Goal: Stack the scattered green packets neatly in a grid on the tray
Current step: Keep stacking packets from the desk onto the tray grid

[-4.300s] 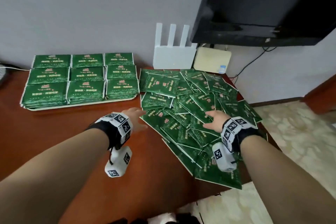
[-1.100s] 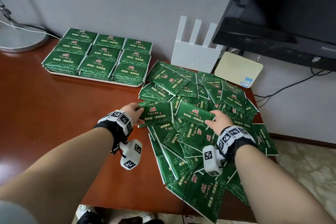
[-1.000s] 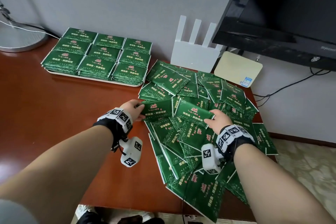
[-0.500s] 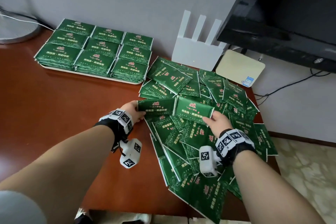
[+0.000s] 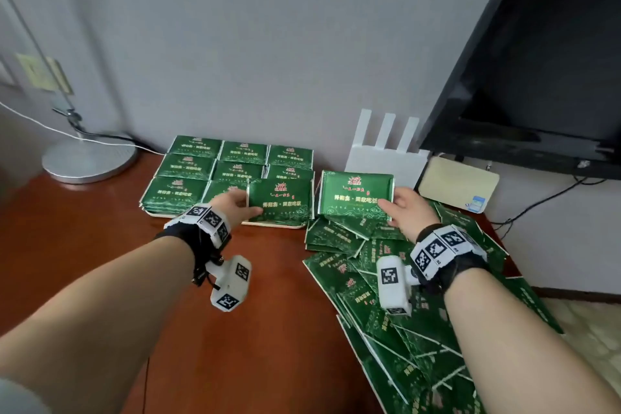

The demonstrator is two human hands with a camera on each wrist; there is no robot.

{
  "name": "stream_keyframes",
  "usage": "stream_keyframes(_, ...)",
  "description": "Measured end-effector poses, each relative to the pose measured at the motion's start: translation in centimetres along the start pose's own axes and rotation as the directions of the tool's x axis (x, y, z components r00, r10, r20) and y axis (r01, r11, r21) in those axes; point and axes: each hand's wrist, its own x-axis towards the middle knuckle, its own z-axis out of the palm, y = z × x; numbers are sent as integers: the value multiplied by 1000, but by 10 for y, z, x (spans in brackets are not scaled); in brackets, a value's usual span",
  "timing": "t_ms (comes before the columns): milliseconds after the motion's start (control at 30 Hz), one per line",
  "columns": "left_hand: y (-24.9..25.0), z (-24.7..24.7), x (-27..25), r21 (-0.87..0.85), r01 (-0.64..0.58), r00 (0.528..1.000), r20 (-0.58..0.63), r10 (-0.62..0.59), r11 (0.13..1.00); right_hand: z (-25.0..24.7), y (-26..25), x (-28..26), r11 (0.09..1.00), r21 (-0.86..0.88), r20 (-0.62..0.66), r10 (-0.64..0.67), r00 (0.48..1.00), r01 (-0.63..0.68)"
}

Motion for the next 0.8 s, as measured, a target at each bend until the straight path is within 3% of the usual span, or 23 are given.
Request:
stream_keyframes(267,-55,-97,41,-87,12,999,-35,-15,996,74,-53,45,999,17,2,38,999,-38)
stream_keyframes(433,-91,-145,81,-45,67,997,-28,-68,997,119,-83,80,992,64,5,106,994,-106)
stream_keyframes(800,-133,-190,201,-108,174,984,-6,-176,979,206,-110,196,977,-70,19,206,978,-204)
